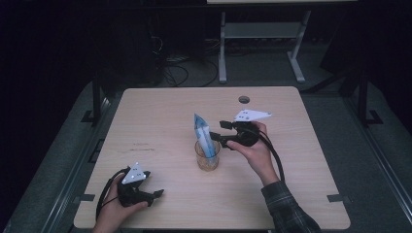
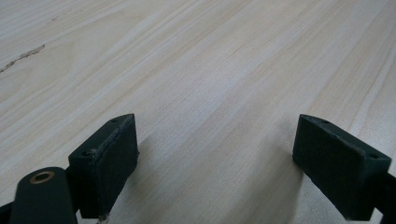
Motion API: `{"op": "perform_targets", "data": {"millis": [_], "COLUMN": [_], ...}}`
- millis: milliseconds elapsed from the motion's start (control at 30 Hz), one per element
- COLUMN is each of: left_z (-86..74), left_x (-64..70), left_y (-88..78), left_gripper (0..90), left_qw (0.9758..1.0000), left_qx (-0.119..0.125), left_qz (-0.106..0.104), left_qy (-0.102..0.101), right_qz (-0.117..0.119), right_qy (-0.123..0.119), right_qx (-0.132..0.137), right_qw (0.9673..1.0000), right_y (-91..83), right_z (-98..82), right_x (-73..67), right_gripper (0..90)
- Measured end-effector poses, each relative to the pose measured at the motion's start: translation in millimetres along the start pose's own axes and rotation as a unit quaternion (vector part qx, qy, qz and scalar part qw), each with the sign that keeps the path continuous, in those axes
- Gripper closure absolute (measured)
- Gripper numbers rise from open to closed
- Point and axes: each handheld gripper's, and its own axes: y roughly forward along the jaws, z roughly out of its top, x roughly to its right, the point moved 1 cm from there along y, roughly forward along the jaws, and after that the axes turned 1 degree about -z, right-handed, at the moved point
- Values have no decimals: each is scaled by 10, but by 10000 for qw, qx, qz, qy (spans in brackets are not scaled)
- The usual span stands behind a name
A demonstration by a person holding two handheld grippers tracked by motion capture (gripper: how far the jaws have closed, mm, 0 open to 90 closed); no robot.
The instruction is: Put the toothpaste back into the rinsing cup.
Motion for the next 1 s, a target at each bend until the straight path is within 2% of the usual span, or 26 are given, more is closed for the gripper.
{"op": "perform_targets", "data": {"millis": [367, 700, 1000], "left_z": [0, 1, 1], "left_x": [1, 1, 2], "left_y": [1, 3, 3], "left_gripper": [134, 135, 135], "left_qw": [10000, 10000, 10000], "left_qx": [9, 7, 10], "left_qz": [-2, -2, -5], "left_qy": [-10, -11, -17], "right_qz": [-288, -463, -677], "right_qy": [111, 171, 275], "right_qx": [15, -144, -264], "right_qw": [9995, 9987, 9970], "right_y": [-282, -525, -812], "right_z": [-184, -412, -657], "right_x": [150, 199, 222], "right_gripper": [357, 348, 335]}}
